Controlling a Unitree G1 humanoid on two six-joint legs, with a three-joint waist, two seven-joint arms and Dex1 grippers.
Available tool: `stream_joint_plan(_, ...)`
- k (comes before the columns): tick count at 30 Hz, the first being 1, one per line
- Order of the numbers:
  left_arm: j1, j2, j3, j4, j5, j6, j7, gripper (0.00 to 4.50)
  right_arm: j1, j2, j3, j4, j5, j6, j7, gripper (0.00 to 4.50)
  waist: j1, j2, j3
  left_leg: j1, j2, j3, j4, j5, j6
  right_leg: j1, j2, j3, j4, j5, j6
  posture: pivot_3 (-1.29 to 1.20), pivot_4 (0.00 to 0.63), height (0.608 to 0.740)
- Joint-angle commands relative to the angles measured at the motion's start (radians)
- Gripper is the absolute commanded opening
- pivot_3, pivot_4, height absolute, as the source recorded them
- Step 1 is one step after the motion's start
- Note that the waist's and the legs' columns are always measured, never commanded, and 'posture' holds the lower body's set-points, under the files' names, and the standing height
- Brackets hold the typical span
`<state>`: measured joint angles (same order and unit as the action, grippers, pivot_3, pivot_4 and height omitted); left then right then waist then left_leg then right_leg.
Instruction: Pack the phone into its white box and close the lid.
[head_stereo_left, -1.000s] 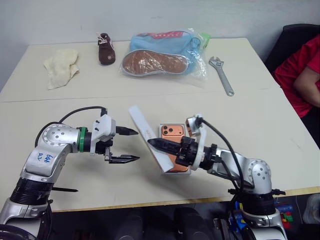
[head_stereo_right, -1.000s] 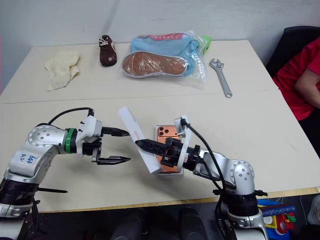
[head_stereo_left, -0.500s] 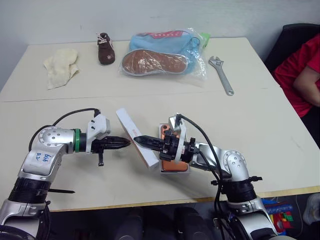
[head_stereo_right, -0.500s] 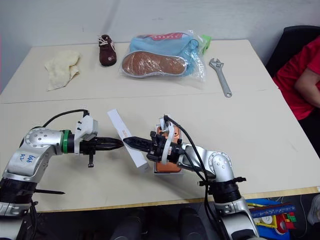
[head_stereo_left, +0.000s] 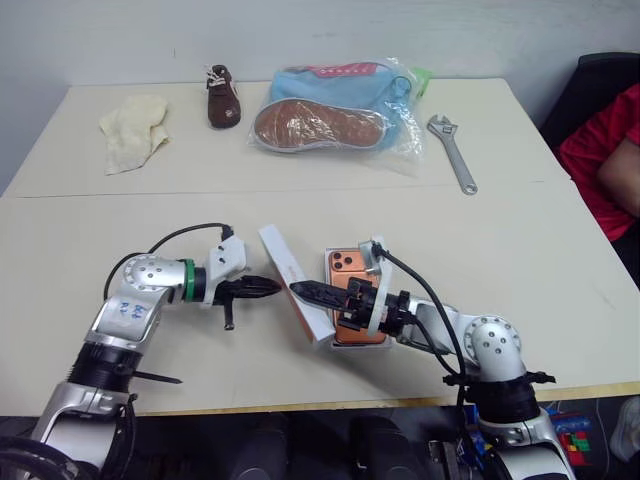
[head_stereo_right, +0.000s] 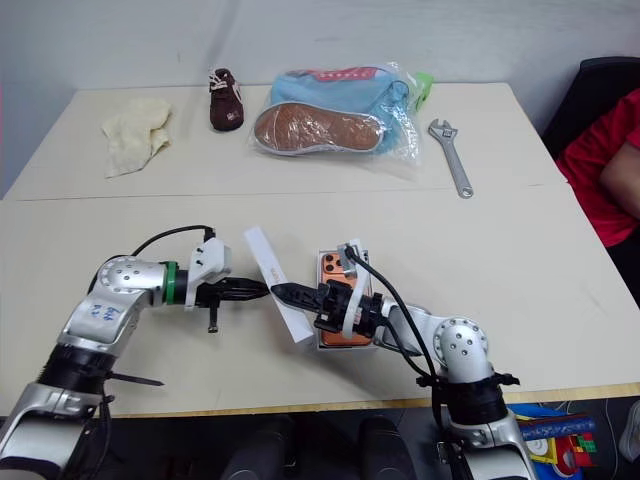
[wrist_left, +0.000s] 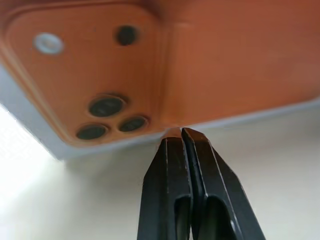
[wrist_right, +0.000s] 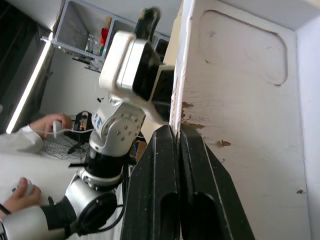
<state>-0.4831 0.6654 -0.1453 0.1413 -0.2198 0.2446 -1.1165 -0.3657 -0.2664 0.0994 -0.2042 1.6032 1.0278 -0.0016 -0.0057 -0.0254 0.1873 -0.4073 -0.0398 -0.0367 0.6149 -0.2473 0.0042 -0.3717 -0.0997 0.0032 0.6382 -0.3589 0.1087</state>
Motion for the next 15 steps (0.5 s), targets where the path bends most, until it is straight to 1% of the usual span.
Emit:
stream_joint_plan(1,-0.070,-0.049,-0.033,0.045,0.029,-0.041,-0.001,0.00,0.037,-0.032,-0.003,-0.029,-0.038,0.024,-0.022,0.45,0.004,0.000,0.000,0.000,0.000,0.000,0.000,0.000,0.000,0.000,0.000,0.000,0.000,0.000,0.000,0.00,0.150,0.740)
stream_joint_plan(2,-0.088,-0.065,-0.041,0.065,0.036,-0.047,0.000,0.00,0.043,-0.035,-0.009,-0.030,-0.027,0.024,-0.030,0.68,0.006,0.000,0.000,0.000,0.000,0.000,0.000,0.000,0.000,0.000,0.000,0.000,0.000,0.000,0.000,0.00,0.150,0.740)
stream_joint_plan(7,-0.156,-0.120,-0.064,0.130,0.051,-0.063,-0.016,0.00,0.071,-0.063,-0.047,-0.069,-0.015,0.009,-0.067,2.45,0.000,-0.001,0.000,0.000,0.000,0.001,0.001,0.000,0.000,-0.001,0.001,0.000,0.002,0.000,0.000,0.00,0.150,0.740)
stream_joint_plan(8,-0.166,-0.129,-0.068,0.139,0.053,-0.065,-0.018,0.00,0.079,-0.077,-0.059,-0.083,-0.011,0.008,-0.068,2.72,0.000,-0.001,0.000,0.000,0.000,0.002,0.001,0.000,0.000,-0.001,0.001,0.001,0.002,0.000,0.000,0.00,0.150,0.740)
stream_joint_plan(11,-0.198,-0.159,-0.076,0.174,0.060,-0.077,-0.028,0.00,0.109,-0.145,-0.105,-0.137,0.023,0.010,-0.063,3.85,0.003,-0.001,0.000,0.000,0.001,0.002,0.001,0.000,0.000,-0.001,0.001,0.001,0.003,0.000,0.000,0.00,0.150,0.740)
stream_joint_plan(12,-0.209,-0.171,-0.080,0.184,0.063,-0.080,-0.030,0.00,0.122,-0.185,-0.123,-0.167,0.028,0.017,-0.050,4.19,0.003,-0.001,0.000,0.000,0.000,0.002,0.002,0.000,0.000,-0.001,0.001,0.001,0.003,0.000,0.000,0.00,0.150,0.740)
stream_joint_plan(13,-0.219,-0.185,-0.084,0.192,0.065,-0.083,-0.034,0.00,0.137,-0.236,-0.145,-0.203,0.031,0.028,-0.028,4.48,0.004,-0.001,0.000,-0.001,0.000,0.002,0.002,0.000,0.000,-0.001,0.001,0.001,0.003,0.000,0.000,0.00,0.150,0.740)
stream_joint_plan(15,-0.236,-0.209,-0.091,0.211,0.072,-0.091,-0.039,0.00,0.168,-0.334,-0.190,-0.267,0.045,0.044,0.020,4.48,0.009,-0.001,0.000,-0.003,0.000,0.002,0.005,0.000,0.001,-0.001,0.001,0.000,0.003,0.000,0.001,0.00,0.150,0.740)
